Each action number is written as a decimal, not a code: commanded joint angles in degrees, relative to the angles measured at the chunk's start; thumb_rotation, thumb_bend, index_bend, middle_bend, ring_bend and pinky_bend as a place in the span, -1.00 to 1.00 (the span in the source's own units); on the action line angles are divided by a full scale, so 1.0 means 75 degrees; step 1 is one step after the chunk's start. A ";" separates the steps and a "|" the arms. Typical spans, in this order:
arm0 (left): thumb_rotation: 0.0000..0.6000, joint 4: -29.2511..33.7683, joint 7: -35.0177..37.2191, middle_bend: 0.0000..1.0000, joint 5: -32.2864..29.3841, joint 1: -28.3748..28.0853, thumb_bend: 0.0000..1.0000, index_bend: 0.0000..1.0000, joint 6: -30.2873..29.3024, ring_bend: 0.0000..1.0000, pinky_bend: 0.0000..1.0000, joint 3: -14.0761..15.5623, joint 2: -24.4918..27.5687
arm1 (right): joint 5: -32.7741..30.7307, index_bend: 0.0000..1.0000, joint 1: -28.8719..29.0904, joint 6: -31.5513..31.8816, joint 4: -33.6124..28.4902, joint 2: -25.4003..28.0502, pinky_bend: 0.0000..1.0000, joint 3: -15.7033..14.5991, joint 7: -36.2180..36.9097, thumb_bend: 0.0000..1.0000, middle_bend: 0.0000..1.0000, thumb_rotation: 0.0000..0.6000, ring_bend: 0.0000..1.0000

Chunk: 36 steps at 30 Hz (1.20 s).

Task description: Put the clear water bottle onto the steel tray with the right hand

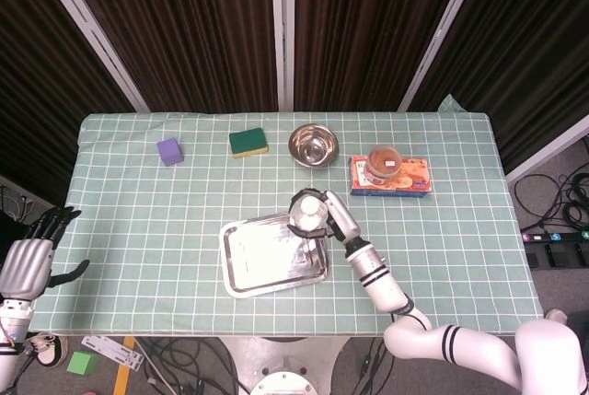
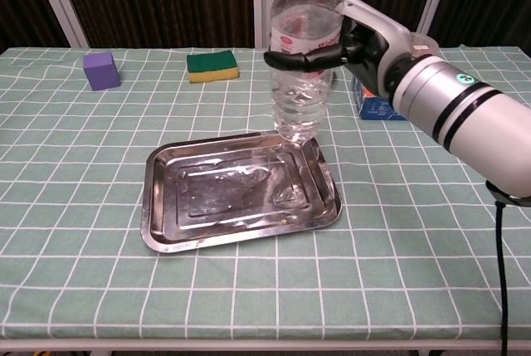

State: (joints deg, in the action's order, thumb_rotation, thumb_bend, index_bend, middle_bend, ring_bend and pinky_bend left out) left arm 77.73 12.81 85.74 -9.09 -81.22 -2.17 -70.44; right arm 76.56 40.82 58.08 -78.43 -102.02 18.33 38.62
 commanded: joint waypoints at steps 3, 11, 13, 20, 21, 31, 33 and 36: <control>0.87 -0.0030 0.0008 -0.59 0.0003 0.0021 -0.50 -0.63 -0.0018 -0.78 -0.61 0.0011 -0.0019 | -0.0094 0.40 0.0031 -0.0279 -0.0096 0.0018 -0.25 -0.0122 0.0087 -0.53 0.02 1.00 -0.35; 0.88 -0.0160 0.0088 -0.59 -0.0065 0.0154 -0.49 -0.63 -0.0104 -0.78 -0.61 0.0040 -0.0047 | 0.0397 0.40 0.0205 -0.0406 0.0395 -0.0563 -0.25 -0.0593 0.0318 -0.59 0.02 1.00 -0.35; 0.89 -0.0192 0.0133 -0.59 -0.0070 0.0166 -0.49 -0.63 -0.0118 -0.78 -0.61 0.0031 -0.0045 | 0.0473 0.40 0.0270 -0.0434 0.0590 -0.0716 -0.25 -0.0641 0.0360 -0.59 0.02 1.00 -0.35; 0.88 -0.0302 0.0283 -0.59 -0.0073 0.0188 -0.49 -0.63 -0.0104 -0.78 -0.61 0.0032 -0.0075 | 0.0632 0.38 0.0411 -0.0571 0.1117 -0.0993 -0.26 -0.0754 0.0720 -0.69 0.01 1.00 -0.36; 0.88 -0.0315 0.0304 -0.59 -0.0068 0.0194 -0.49 -0.63 -0.0113 -0.78 -0.61 0.0033 -0.0088 | 0.0690 0.35 0.0431 -0.0574 0.1220 -0.1020 -0.27 -0.0786 0.0800 -0.75 -0.01 1.00 -0.37; 0.88 -0.0375 0.0350 -0.59 -0.0077 0.0194 -0.49 -0.63 -0.0078 -0.78 -0.61 0.0017 -0.0116 | 0.1132 -0.33 0.0495 -0.0479 0.1419 -0.0831 -0.55 -0.1062 0.1260 -1.00 -0.35 1.00 -0.72; 0.88 -0.0355 0.0325 -0.59 -0.0057 0.0189 -0.49 -0.63 -0.0085 -0.78 -0.61 0.0017 -0.0111 | 0.1178 -0.56 0.0489 -0.0486 0.1365 -0.0705 -0.66 -0.1123 0.1241 -1.00 -0.49 1.00 -0.84; 0.87 -0.0321 0.0290 -0.59 -0.0038 0.0187 -0.49 -0.63 -0.0101 -0.78 -0.61 0.0015 -0.0107 | 0.1176 -0.86 0.0488 -0.0632 0.1225 -0.0445 -0.83 -0.1230 0.1197 -1.00 -0.69 1.00 -0.98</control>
State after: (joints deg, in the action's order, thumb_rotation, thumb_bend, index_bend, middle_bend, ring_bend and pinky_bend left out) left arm 75.32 14.99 85.44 -7.69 -81.96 -2.06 -71.25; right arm 85.36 44.49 53.84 -68.71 -106.08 9.51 47.73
